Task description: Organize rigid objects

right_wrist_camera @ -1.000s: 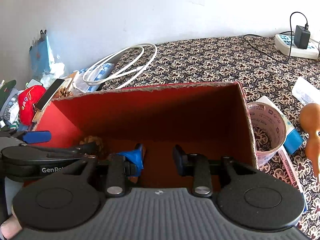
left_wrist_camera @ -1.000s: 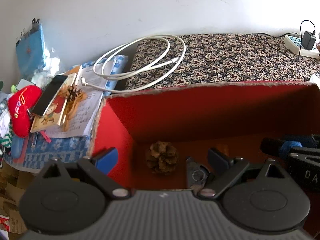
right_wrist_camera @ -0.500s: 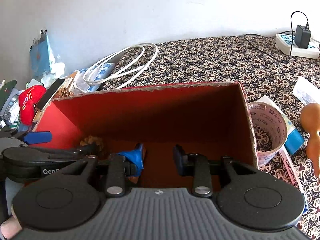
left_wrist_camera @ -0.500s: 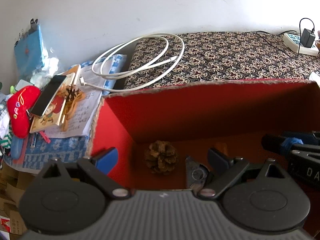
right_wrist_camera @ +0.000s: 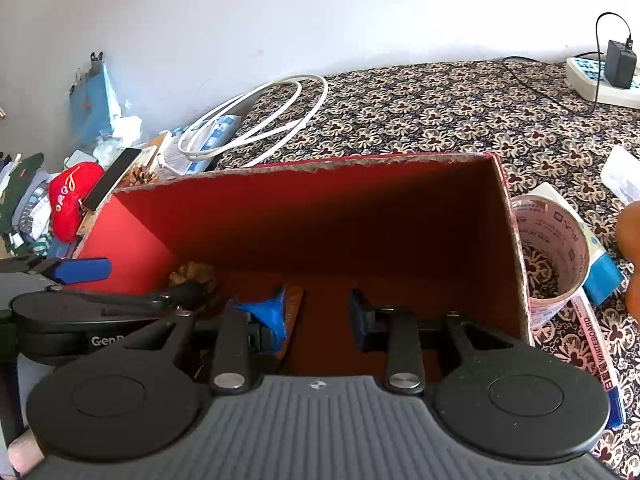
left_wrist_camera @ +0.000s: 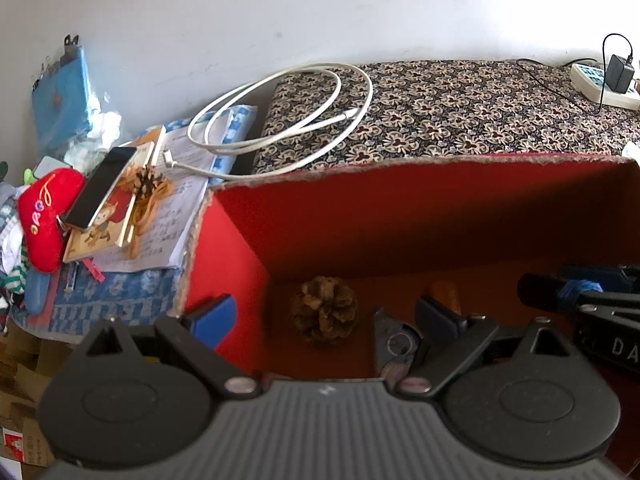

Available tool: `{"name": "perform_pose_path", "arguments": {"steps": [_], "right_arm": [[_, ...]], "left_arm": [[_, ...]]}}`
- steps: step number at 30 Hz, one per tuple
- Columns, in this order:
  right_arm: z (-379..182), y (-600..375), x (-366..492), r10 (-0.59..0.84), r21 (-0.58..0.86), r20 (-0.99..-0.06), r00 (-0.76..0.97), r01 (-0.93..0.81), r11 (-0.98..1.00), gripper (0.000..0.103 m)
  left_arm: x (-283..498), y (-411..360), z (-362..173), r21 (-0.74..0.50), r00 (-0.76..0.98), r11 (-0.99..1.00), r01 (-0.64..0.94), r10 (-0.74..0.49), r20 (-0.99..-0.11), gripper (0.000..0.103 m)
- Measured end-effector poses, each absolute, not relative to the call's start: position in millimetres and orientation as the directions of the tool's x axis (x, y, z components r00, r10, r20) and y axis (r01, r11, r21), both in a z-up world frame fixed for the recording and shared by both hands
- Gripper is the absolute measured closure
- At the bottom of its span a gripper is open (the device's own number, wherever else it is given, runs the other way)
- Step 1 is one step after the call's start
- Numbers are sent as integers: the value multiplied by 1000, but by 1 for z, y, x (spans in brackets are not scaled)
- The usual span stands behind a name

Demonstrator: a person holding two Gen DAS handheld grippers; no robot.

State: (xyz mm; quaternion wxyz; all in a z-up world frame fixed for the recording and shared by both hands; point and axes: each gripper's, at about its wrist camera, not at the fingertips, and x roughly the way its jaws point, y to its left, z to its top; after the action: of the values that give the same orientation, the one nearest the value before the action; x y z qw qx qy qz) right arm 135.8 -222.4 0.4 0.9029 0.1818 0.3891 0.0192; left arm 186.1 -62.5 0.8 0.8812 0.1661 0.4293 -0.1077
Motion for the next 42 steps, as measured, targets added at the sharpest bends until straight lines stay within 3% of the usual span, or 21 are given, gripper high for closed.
{"name": "perform_pose_path", "arguments": {"steps": [42], "right_arm": [[3,-220,136,134,312,-697,705,130,941,88]], "left_arm": [[182,-59,4,196,627,929,315,-49,-778,8]]}}
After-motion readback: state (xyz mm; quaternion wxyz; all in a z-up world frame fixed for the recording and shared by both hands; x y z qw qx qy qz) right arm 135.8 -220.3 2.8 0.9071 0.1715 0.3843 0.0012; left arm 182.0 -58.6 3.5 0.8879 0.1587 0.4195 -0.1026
